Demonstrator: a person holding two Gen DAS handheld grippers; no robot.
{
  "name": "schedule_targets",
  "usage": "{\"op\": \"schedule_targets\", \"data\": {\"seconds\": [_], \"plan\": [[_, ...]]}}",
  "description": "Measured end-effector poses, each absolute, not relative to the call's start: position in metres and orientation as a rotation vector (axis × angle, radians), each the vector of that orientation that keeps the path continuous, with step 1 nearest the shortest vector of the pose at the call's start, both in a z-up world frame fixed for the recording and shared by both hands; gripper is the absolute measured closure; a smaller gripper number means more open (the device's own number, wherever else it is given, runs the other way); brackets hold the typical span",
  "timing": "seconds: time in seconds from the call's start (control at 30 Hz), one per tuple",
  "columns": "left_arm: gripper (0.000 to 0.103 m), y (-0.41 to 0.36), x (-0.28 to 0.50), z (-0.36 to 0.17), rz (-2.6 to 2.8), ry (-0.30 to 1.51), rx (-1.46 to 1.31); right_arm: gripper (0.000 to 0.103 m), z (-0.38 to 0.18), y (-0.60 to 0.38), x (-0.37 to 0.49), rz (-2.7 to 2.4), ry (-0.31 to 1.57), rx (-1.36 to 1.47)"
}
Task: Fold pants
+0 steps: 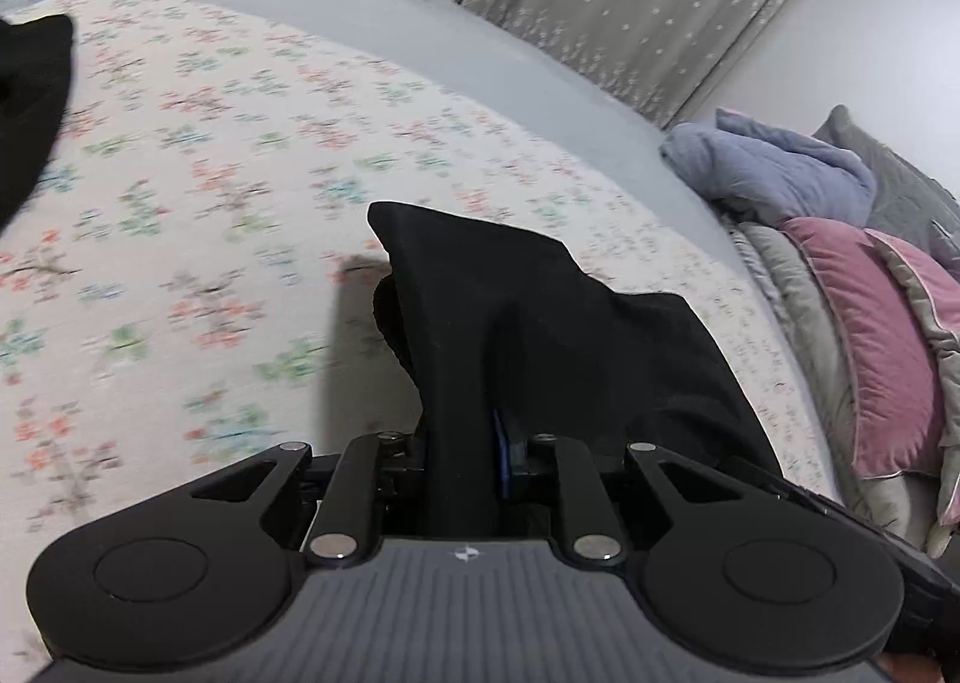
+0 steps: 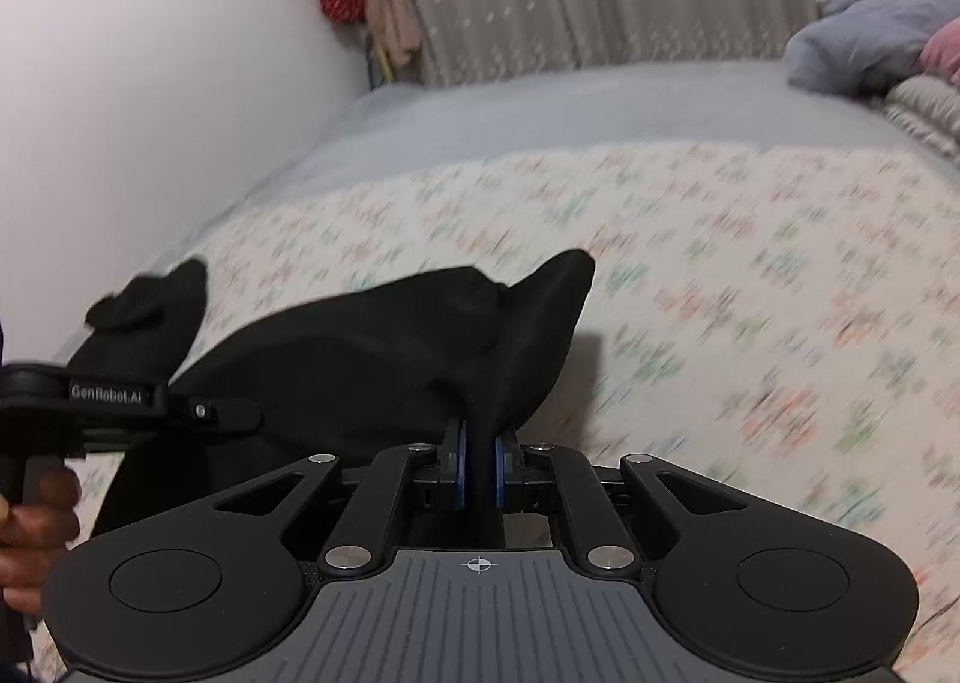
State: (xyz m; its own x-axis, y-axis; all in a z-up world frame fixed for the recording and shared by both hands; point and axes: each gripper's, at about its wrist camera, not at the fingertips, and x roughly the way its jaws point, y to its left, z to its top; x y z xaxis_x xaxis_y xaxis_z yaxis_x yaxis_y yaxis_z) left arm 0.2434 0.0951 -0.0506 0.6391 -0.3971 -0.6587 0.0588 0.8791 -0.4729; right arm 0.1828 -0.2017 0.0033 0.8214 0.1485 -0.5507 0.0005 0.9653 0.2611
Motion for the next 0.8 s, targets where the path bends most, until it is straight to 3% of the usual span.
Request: {"op": "schedule_targets", "data": {"seconds": [0.2,0.3,0.4,0.57,0.63,0.8], "plan": [[0.061,0.049,0.264,-0.071,-0.292,0.868,-0.343,0.094,0.007,-0.249,0.198,0.008,0.598,0.269],[0.052,0.039,0.270,-0.086,-0.251,0.861,-0.267,0.093,-0.014,-0.265,0.213,-0.023,0.669,0.293],[0.051,0.040,0.269,-0.085,-0.260,0.851,-0.245,0.086,-0.044,-0.269,0.229,-0.041,0.764,0.300],[0.039,0.043,0.270,-0.087,-0.255,0.852,-0.240,0.082,-0.046,-0.267,0.232,-0.052,0.777,0.310],[0.029,0.040,0.268,-0.086,-0.241,0.841,-0.201,0.072,-0.047,-0.271,0.232,-0.068,0.783,0.324],[0.028,0.043,0.264,-0.077,-0.208,0.818,-0.176,0.053,-0.044,-0.275,0.227,-0.115,0.782,0.326]]}}
